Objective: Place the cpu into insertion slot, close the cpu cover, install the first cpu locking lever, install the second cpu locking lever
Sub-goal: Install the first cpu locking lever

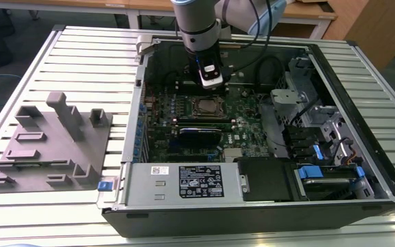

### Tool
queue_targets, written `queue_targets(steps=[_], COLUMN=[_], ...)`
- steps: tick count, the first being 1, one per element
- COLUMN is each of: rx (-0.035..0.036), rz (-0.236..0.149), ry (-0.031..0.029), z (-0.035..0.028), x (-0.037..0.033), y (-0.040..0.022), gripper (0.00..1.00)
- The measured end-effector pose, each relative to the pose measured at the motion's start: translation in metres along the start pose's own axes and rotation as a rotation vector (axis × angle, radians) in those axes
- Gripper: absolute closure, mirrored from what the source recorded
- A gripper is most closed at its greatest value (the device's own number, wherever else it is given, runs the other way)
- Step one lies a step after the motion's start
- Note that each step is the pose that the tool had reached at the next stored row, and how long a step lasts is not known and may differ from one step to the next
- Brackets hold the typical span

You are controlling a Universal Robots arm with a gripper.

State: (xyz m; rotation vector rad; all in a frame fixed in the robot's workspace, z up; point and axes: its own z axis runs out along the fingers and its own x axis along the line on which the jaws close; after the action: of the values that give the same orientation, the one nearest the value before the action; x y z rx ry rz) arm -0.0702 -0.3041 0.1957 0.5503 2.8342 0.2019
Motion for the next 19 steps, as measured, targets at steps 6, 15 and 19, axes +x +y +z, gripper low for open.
queue_targets(steps=[6, 15, 19], rx=[-0.0055, -0.0056, -0.0059], rz=[-0.005, -0.006, -0.006], ry=[-0.0097, -0.0100, -0.0103], z=[0.0001, -0.0011, -0.0016], x=[-0.0001, -0.0003, -0.0002], y=[-0.0033, -0.0036, -0.0028], gripper=[0.89, 0.89, 0.89])
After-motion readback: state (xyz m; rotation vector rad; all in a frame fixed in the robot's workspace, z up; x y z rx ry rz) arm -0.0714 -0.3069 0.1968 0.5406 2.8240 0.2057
